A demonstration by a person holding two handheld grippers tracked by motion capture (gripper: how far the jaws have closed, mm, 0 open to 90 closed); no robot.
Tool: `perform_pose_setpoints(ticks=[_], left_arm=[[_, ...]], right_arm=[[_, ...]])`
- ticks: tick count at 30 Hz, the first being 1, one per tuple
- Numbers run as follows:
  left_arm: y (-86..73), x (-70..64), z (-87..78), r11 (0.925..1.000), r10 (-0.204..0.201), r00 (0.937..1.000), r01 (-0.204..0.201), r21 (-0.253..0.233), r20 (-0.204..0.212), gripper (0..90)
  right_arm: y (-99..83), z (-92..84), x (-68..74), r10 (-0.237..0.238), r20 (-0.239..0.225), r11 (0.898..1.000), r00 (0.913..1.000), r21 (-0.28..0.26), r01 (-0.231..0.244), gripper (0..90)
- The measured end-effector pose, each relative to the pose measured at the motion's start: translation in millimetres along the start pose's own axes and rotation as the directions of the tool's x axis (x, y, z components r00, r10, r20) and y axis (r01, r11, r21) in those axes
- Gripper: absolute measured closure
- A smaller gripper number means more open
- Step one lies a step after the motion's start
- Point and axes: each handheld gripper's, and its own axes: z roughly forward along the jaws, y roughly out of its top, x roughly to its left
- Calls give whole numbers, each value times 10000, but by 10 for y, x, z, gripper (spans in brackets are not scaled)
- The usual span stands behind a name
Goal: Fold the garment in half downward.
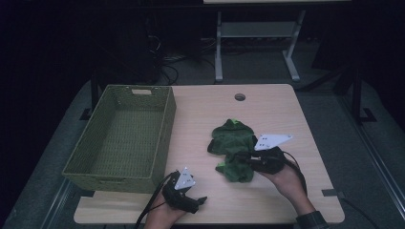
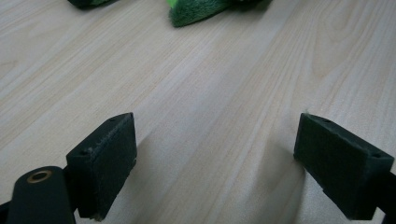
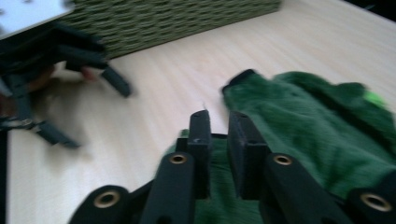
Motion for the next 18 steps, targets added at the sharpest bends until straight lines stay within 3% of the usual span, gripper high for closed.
perform_pose_setpoints(ticks=[1, 5, 10, 13, 18], left_arm=[[0, -4, 2, 10000, -50, 10000, 50, -43, 12, 124], [0, -1, 0, 10000, -5, 10000, 5, -3, 16, 123], [1, -2, 0, 10000, -13, 10000, 13, 2, 58, 123], [1, -2, 2, 10000, -3, 10000, 3, -3, 61, 123], [3, -2, 5, 10000, 1, 10000, -1, -15, 91, 123]], right_arm=[[-9, -11, -60, 223, 274, 9997, 9994, -71, -221, 833], [-52, 45, -160, 612, 476, 9980, 9970, 120, -619, 851], [-153, 292, -181, 755, 141, 9938, 9970, 813, -764, 866], [-215, 448, -159, 964, -194, 9841, 9951, 1514, -924, 869], [-304, 570, -153, 1138, -173, 9723, 9934, 2072, -1078, 899]])
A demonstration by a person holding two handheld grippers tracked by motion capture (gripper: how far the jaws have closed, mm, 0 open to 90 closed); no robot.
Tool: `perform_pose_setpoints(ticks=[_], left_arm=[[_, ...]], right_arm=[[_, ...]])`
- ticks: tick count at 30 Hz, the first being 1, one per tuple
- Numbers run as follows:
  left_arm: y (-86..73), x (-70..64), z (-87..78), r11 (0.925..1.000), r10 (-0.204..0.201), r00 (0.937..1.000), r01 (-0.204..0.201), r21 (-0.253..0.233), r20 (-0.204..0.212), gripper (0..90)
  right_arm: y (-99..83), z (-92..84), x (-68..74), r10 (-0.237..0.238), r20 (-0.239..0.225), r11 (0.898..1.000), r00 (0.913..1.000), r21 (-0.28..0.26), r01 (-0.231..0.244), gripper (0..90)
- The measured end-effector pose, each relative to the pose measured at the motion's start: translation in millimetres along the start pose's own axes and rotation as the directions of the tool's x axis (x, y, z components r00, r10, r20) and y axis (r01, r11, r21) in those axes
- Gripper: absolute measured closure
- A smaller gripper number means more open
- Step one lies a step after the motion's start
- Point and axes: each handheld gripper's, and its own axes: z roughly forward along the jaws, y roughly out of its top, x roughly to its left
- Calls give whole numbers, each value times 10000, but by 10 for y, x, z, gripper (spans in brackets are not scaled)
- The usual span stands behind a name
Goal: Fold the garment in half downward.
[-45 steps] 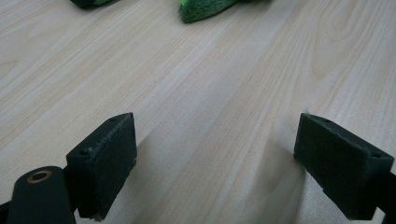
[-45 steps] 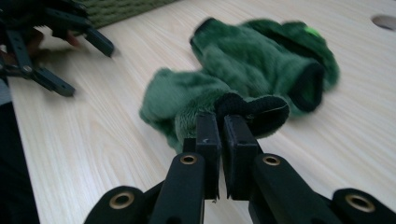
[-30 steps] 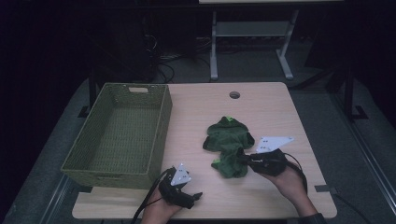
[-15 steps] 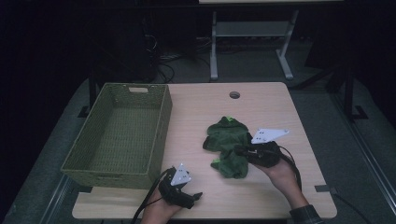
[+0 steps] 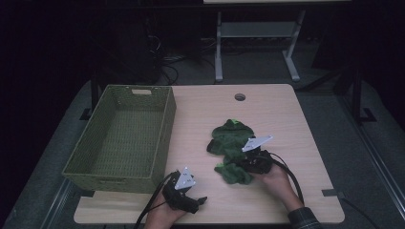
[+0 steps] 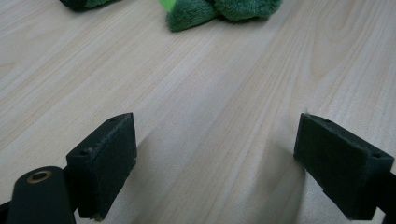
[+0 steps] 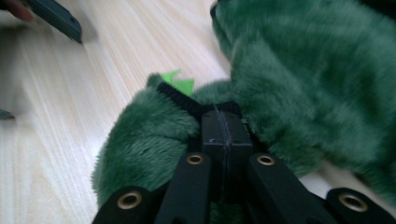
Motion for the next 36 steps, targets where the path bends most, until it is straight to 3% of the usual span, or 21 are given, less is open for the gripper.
perform_pose_setpoints(ticks=[10, 15, 20, 23, 28, 36], left_arm=[[4, 8, -1, 10000, 53, 10000, -53, 39, 20, 123], [7, 17, -2, 9999, 102, 9999, -102, 42, 20, 129], [17, 27, 2, 10000, 27, 10000, -27, 16, 66, 135], [58, 42, 1, 9999, -146, 9995, 144, 77, 279, 138], [171, 35, -30, 9998, -79, 9994, 86, -190, 342, 144], [406, 93, -24, 9993, 21, 9986, -1, -378, 528, 264]], right_arm=[[-12, 0, -9, 186, -104, 9998, 9998, 21, -186, 896], [34, -151, 6, 44, 385, 9992, 9992, -387, -29, 746], [57, -240, -5, 11, 446, 9977, 9990, -683, 19, 694], [77, -290, -11, 112, 418, 9970, 9991, -774, -80, 646], [102, -392, -42, 242, 508, 9919, 9984, -1260, -176, 620], [130, -539, -210, 467, 791, 9873, 9958, -1553, -340, 569]])
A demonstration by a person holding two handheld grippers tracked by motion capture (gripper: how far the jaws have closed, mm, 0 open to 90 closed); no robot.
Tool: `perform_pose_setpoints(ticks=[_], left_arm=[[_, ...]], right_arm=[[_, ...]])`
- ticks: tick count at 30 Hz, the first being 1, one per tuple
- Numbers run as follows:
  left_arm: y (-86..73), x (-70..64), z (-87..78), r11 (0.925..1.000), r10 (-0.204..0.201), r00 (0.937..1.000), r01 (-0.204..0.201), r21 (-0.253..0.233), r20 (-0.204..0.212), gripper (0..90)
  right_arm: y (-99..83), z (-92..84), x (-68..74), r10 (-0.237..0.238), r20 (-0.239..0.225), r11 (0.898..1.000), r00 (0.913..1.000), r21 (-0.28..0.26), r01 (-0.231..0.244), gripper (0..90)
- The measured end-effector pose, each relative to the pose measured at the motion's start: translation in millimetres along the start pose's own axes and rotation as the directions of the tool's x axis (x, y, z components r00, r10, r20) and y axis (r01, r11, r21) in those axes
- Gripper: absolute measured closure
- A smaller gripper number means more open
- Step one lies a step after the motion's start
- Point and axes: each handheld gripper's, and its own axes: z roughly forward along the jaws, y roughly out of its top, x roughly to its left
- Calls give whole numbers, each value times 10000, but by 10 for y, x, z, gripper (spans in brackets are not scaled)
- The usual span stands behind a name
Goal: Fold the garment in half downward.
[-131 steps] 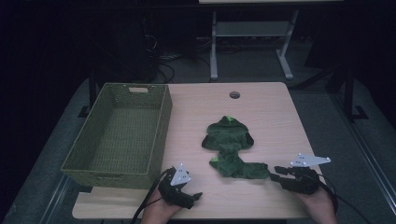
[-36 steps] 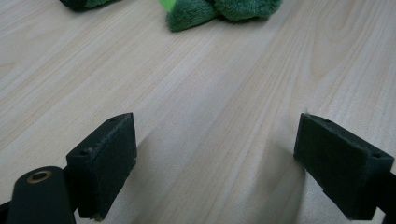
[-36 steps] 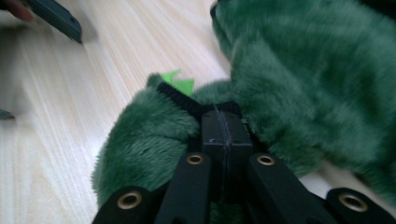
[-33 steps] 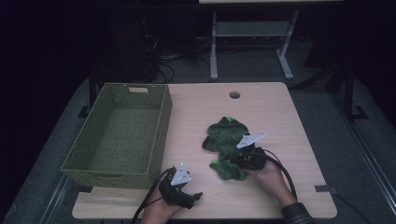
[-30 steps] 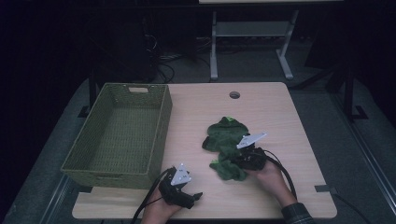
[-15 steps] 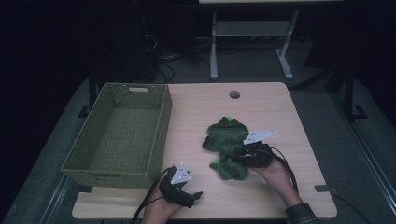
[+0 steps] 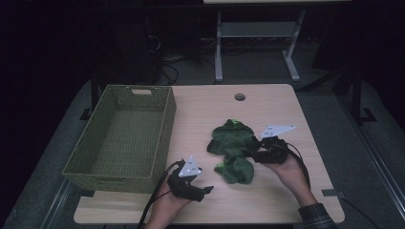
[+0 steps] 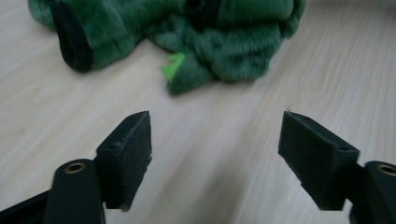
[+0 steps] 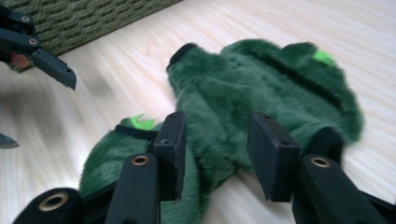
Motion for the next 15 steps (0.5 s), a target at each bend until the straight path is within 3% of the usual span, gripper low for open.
perform_pose_setpoints(ticks=[8, 9, 15], left_arm=[[379, 147, 89, 9998, 153, 9998, -154, -90, -124, 398], [478, 204, 112, 9996, 142, 9997, -147, -225, -205, 417], [695, 376, 164, 9984, 1, 9994, -21, -564, -353, 499]], right_arm=[[61, -58, -142, 136, 234, 9998, 9996, -138, -133, 542], [77, -61, -193, 181, 273, 9994, 9995, -306, -173, 537], [150, -35, -306, 248, 520, 9995, 9983, -224, -236, 534]])
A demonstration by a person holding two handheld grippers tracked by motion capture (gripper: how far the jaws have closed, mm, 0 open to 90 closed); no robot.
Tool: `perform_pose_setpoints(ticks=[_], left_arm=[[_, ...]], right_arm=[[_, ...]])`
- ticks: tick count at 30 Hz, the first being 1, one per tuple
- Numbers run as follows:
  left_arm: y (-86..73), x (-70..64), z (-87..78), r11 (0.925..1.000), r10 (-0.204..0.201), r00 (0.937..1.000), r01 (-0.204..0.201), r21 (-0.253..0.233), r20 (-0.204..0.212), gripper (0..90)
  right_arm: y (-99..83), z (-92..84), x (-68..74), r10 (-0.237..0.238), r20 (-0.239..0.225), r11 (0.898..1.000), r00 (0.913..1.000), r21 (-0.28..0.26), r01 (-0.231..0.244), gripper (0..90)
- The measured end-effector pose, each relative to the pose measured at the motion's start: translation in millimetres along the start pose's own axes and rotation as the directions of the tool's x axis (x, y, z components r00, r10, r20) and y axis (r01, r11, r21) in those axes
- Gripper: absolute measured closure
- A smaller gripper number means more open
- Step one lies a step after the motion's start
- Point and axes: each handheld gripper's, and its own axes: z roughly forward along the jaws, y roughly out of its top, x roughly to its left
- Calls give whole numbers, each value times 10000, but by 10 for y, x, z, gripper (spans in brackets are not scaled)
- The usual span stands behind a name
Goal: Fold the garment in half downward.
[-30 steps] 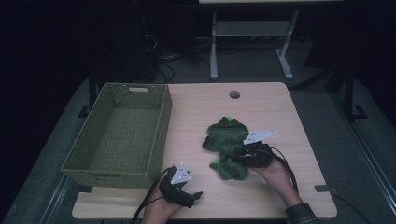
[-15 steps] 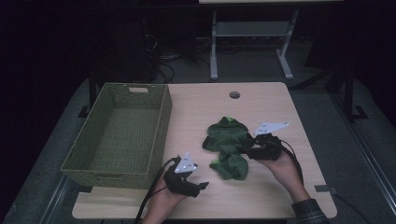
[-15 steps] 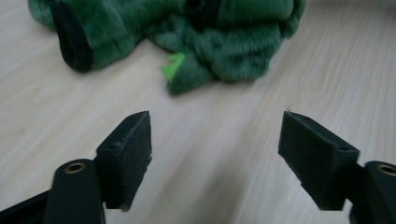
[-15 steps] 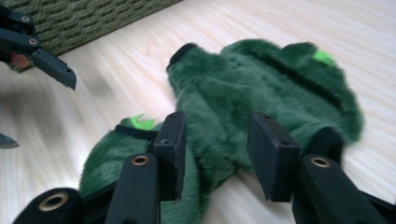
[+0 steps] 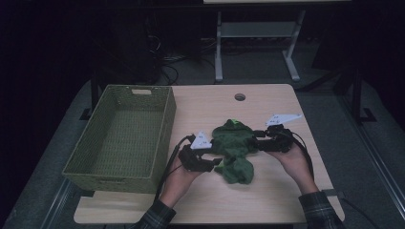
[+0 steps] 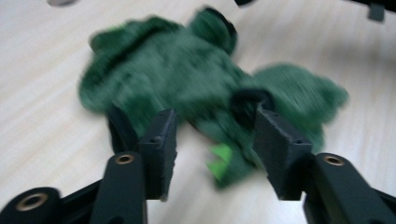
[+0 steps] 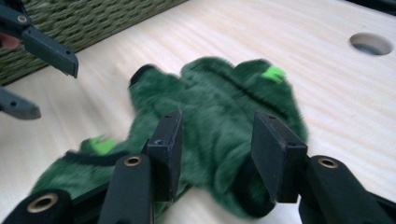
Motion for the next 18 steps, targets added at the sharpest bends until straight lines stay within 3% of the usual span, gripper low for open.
perform_pose_setpoints(ticks=[9, 12, 13, 18], left_arm=[[251, 427, 204, 9991, -416, 9989, 414, -91, -198, 584], [279, 617, 372, 9980, -564, 9976, 574, 263, -390, 580], [279, 617, 372, 9980, -564, 9976, 574, 263, -390, 575], [232, 844, 626, 9935, -770, 9951, 819, 786, -627, 550]], right_arm=[[136, 177, -196, 95, 278, 9998, 9996, 196, -100, 522], [145, 306, -300, 235, 436, 9997, 9988, -10, -235, 526], [145, 306, -300, 235, 436, 9997, 9988, -10, -235, 526], [97, 550, -465, 625, 687, 9961, 9957, 576, -665, 514]])
